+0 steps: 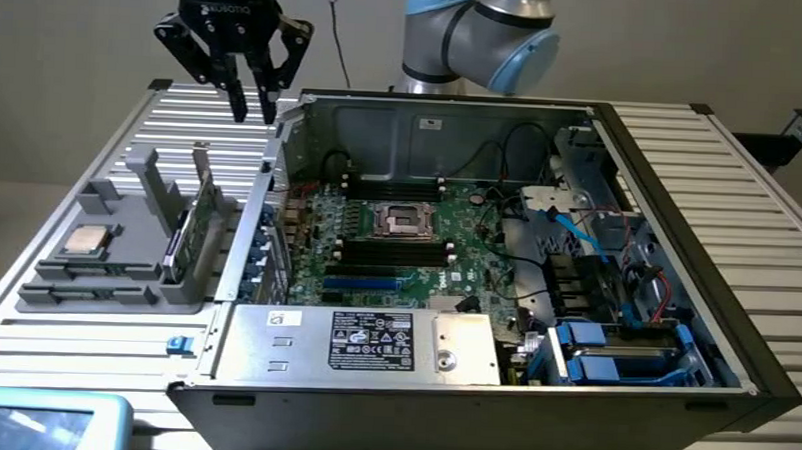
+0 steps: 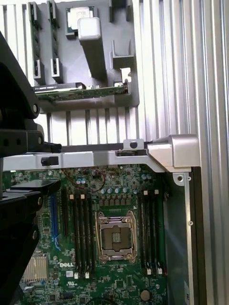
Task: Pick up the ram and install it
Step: 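Reach for the ram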
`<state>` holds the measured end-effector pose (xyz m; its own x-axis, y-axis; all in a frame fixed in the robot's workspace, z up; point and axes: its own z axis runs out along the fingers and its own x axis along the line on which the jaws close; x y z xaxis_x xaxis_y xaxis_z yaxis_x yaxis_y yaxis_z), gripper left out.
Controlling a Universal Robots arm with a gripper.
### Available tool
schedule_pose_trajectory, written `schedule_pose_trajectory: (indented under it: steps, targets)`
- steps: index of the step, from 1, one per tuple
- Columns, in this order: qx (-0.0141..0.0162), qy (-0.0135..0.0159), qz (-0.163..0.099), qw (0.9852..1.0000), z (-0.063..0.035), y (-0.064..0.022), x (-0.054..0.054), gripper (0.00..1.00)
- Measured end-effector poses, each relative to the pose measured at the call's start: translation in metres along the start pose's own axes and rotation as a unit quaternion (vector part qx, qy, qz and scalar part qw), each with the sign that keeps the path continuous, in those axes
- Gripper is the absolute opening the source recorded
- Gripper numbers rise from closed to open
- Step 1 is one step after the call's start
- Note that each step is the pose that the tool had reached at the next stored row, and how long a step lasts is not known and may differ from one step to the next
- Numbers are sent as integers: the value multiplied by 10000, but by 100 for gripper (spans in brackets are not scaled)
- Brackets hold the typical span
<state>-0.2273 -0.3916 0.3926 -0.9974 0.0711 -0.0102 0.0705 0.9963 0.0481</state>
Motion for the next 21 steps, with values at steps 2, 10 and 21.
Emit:
schedule_pose_trajectory:
  steps: [2,10,21]
  targets:
    - [0,6,1,10000,-1,-3,89,35]
    - [3,40,2,10000,-6,-24,455,35]
    - [7,103,5,9999,-13,-59,953,35]
